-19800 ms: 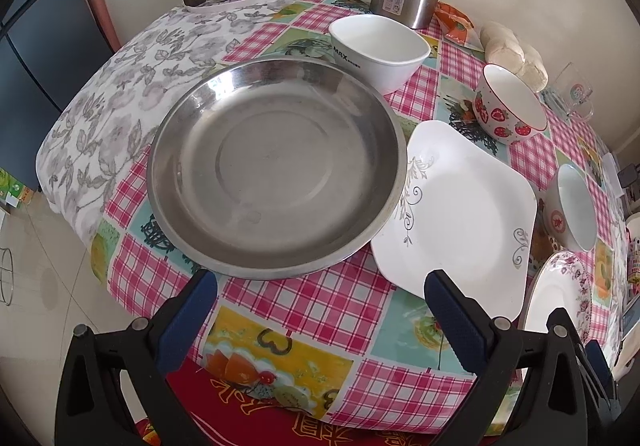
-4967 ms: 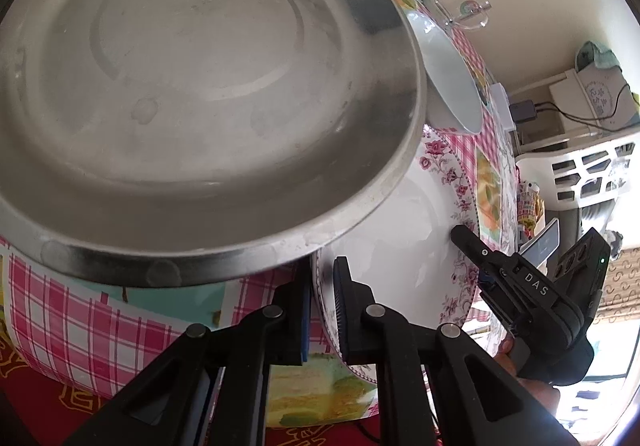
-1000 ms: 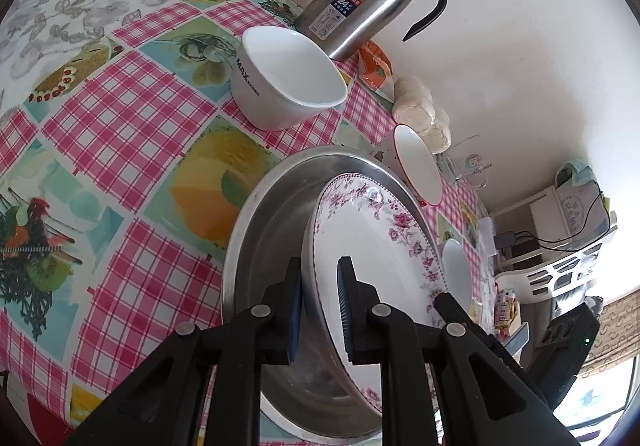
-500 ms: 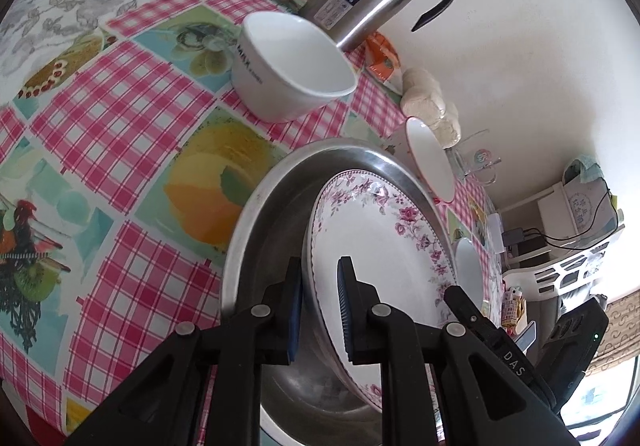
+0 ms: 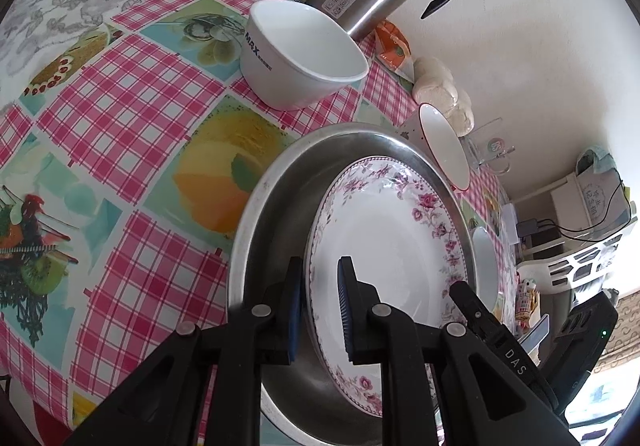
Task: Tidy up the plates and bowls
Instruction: 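Carry the pink-floral plate with both grippers and lower it into the steel basin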
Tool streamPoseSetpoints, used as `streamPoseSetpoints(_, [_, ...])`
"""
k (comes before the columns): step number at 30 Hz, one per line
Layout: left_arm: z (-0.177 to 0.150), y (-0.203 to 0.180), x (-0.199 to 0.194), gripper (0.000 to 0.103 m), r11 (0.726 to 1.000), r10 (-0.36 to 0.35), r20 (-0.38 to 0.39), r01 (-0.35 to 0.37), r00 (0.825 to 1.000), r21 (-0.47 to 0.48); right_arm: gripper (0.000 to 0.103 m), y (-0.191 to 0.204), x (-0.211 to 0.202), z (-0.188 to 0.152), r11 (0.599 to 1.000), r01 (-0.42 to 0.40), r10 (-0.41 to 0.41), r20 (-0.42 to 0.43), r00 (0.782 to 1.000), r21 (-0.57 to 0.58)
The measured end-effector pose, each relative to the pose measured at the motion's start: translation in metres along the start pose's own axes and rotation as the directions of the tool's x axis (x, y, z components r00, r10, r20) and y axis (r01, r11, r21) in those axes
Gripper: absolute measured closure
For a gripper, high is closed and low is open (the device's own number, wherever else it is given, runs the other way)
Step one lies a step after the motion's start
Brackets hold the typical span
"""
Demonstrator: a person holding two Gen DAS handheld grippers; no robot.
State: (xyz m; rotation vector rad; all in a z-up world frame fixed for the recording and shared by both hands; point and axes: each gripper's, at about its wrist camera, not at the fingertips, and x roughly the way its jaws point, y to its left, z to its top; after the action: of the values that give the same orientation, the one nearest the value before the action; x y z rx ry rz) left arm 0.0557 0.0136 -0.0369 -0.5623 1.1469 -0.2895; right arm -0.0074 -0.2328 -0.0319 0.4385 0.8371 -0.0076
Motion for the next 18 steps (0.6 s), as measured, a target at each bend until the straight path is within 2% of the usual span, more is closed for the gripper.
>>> streamPoseSetpoints(3, [0.001,0.006,-0.001,0.086,0.999,-0.016,0.002,0.016,1.000,-0.038,0.083,0.001,0.000,0.000,1.000,0.002,-0.002,-0.003,1.000,-0.006])
streamPoseSetpoints(9, [0.001,0.012,-0.003,0.089,0.998,0.018,0.004,-0.017,1.000,-0.062,0.083,0.001,-0.001,-0.002,1.000,-0.005,0.005,-0.010,1.000,-0.010])
streamPoseSetpoints(13, [0.000,0.015,-0.004,0.095,0.996,0.034,-0.001,-0.034,0.999,-0.078,0.083,0.002,-0.001,-0.002,1.000,-0.006,0.006,-0.013,1.000,-0.014])
streamPoseSetpoints(18, [-0.001,0.019,-0.008,0.095,0.993,0.041,0.004,-0.040,0.999,-0.107,0.083,0.003,-0.001,-0.003,1.000,-0.015,0.014,-0.021,1.000,-0.021])
